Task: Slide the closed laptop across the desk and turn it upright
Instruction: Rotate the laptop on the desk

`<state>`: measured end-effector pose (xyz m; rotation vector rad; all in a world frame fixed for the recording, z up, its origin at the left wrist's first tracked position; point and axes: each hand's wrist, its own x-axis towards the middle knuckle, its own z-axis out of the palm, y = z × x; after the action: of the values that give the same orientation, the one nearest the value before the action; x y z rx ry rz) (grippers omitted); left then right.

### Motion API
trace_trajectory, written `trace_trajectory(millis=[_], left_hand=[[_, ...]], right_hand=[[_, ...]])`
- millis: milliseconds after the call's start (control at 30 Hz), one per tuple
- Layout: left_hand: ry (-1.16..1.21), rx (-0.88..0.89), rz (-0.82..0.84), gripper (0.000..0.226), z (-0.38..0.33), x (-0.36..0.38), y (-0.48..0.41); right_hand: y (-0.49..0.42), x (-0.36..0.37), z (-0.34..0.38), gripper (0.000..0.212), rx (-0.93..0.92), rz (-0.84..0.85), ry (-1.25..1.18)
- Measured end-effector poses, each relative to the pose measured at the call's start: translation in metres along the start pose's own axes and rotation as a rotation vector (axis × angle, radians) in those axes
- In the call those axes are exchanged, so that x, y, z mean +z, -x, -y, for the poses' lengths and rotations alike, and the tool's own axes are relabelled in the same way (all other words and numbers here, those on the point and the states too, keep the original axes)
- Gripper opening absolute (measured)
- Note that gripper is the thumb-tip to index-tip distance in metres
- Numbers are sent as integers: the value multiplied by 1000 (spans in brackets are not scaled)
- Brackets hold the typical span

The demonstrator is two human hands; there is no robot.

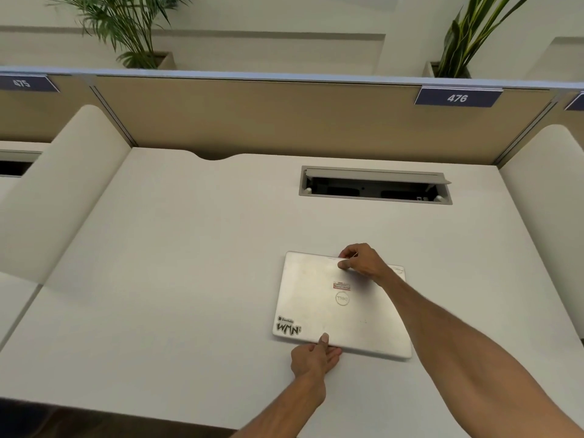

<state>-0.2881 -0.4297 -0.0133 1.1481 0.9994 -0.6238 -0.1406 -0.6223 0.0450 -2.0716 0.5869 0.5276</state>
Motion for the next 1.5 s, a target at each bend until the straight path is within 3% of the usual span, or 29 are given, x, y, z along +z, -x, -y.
trace_trajectory(millis=[967,1167,1367,1500], left_hand=[[-90,-60,44,18,16,-6,10],[-144,-65,68,10,10,-8,10],[-180,-79,92,15,8,-9,6],[-239,-125,140,30,1,-13,7]], right_hand=[[15,14,-18,28,-60,-99,72],[15,19,-19,30,-62,-140,65],[16,23,-23,30,-87,-164,78],[21,31,-27,34,-119,-212,121]])
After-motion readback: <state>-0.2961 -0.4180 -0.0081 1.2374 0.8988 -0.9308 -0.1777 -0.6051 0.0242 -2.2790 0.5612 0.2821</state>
